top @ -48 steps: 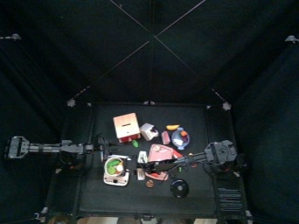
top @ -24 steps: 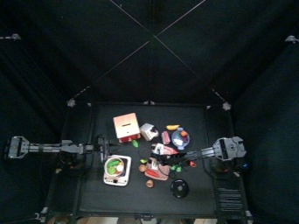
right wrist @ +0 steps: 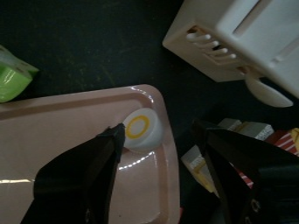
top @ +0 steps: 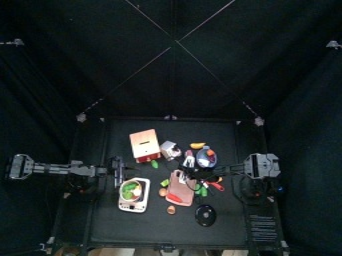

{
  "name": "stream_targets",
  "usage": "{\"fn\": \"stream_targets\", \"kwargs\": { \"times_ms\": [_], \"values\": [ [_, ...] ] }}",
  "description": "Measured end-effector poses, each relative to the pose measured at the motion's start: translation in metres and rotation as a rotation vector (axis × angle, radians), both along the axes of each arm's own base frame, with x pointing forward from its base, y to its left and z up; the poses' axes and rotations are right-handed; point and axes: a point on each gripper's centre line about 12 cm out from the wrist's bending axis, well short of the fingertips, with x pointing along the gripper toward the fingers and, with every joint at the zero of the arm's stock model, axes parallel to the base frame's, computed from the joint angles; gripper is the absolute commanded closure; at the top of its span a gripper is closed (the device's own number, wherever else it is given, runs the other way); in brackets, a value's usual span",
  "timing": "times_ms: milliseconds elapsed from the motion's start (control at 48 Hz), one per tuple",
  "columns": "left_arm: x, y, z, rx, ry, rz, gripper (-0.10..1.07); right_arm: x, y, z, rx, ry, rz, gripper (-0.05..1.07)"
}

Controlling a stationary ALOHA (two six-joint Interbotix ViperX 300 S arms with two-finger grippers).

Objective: Grab egg half

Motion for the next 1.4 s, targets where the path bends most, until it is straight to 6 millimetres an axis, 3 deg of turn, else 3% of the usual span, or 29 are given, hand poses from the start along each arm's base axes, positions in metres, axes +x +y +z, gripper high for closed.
{"fn": "stream_targets", "kwargs": {
  "times_ms": [521,729,1125,1396],
  "values": [
    [0.0,0.0,0.0,0.001,0.002,0.0,0.24,-0.002,0.002,-0.019,0.038,0.022,0.002,0.15],
    [0.0,0.0,0.0,0.0,0.0,0.0,0.24,-0.002,0.002,-0.02,0.039,0.023,0.003,0.26],
    [0.0,0.0,0.0,0.002,0.0,0.0,0.24,-0.002,0.003,-0.019,0.038,0.024,0.002,0.28],
    [0.0,0.0,0.0,0.001,0.002,0.0,0.24,0.002,0.018,0.008,0.034,-0.046,0.04,0.28]
  ]
}}
